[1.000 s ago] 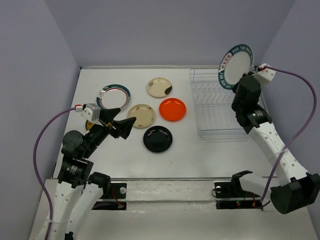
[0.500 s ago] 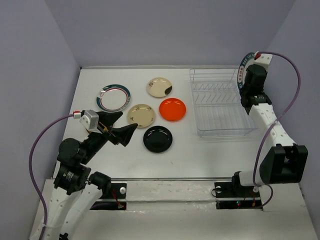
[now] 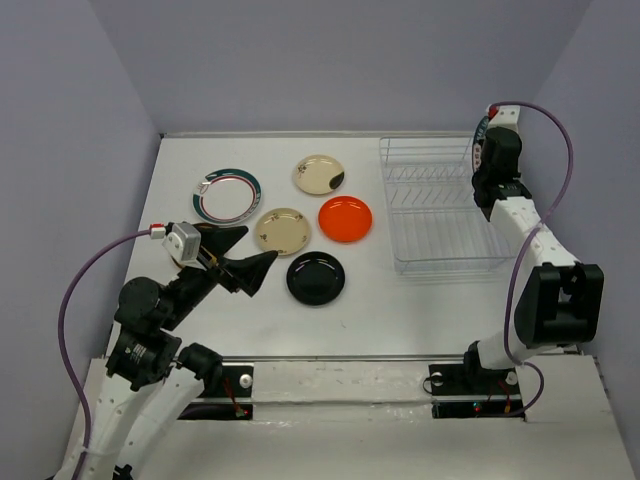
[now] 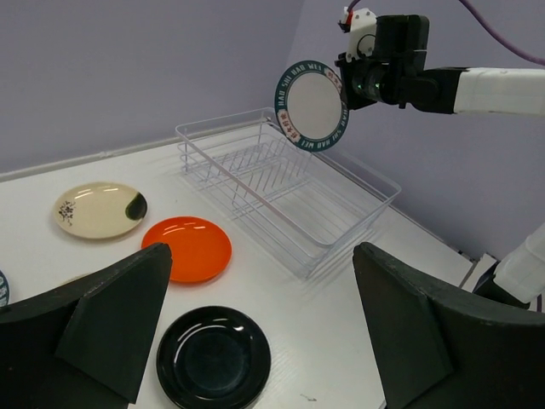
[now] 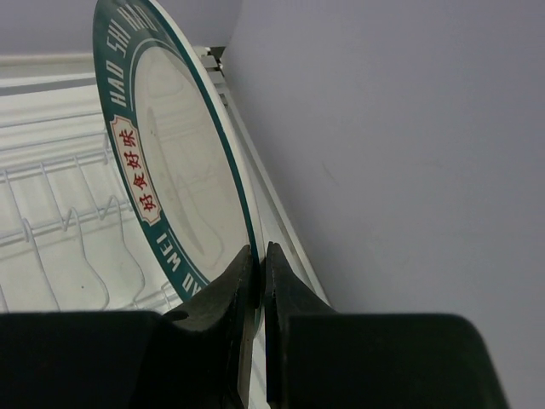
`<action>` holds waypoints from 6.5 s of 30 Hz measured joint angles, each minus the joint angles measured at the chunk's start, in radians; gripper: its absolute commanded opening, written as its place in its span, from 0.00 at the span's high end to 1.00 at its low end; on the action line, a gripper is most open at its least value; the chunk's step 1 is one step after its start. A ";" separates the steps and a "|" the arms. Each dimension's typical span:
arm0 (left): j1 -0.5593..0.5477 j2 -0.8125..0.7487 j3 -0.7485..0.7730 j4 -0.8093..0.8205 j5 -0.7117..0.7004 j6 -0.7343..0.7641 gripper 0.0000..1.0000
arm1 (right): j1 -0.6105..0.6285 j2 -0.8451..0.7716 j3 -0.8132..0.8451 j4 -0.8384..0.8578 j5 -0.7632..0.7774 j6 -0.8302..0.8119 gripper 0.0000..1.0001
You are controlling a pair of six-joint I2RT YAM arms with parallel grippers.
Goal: Load the plates into the dish rack
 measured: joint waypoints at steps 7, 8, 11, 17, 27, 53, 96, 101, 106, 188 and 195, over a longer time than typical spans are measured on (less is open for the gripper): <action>0.000 0.000 0.000 0.000 -0.003 0.001 0.01 | 0.000 0.001 -0.024 0.042 -0.007 0.023 0.93; 0.000 0.002 0.000 0.000 -0.003 0.001 0.01 | 0.000 0.003 -0.030 0.042 -0.008 0.028 0.93; 0.000 0.010 0.000 0.000 -0.004 0.001 0.01 | 0.000 0.027 -0.051 0.044 -0.019 0.053 0.93; 0.000 0.023 0.000 -0.001 -0.022 -0.001 0.01 | 0.000 0.076 -0.066 0.032 -0.029 0.090 0.67; 0.002 0.053 0.000 -0.006 -0.104 -0.037 0.01 | 0.001 0.080 0.101 -0.137 0.021 0.198 0.22; 0.058 0.086 0.026 -0.160 -0.599 -0.103 0.01 | 0.855 0.026 -0.280 -0.166 -0.352 0.909 0.45; 0.097 0.096 0.026 -0.140 -0.457 -0.089 0.01 | 0.609 -0.293 -0.111 -0.302 -0.099 0.754 0.93; 0.092 0.087 0.026 -0.138 -0.443 -0.085 0.01 | 0.395 -0.238 0.069 -0.320 0.168 0.487 0.93; 0.072 0.077 0.026 -0.138 -0.436 -0.079 0.01 | 0.250 -0.086 0.196 -0.262 0.250 0.258 0.93; 0.101 0.902 -0.066 0.065 -0.571 -0.501 0.41 | 0.210 -0.761 -0.431 -0.243 -0.846 0.718 0.16; 0.148 1.082 -0.088 0.236 -0.528 -0.536 0.53 | 0.210 -0.761 -0.448 -0.242 -0.871 0.723 0.16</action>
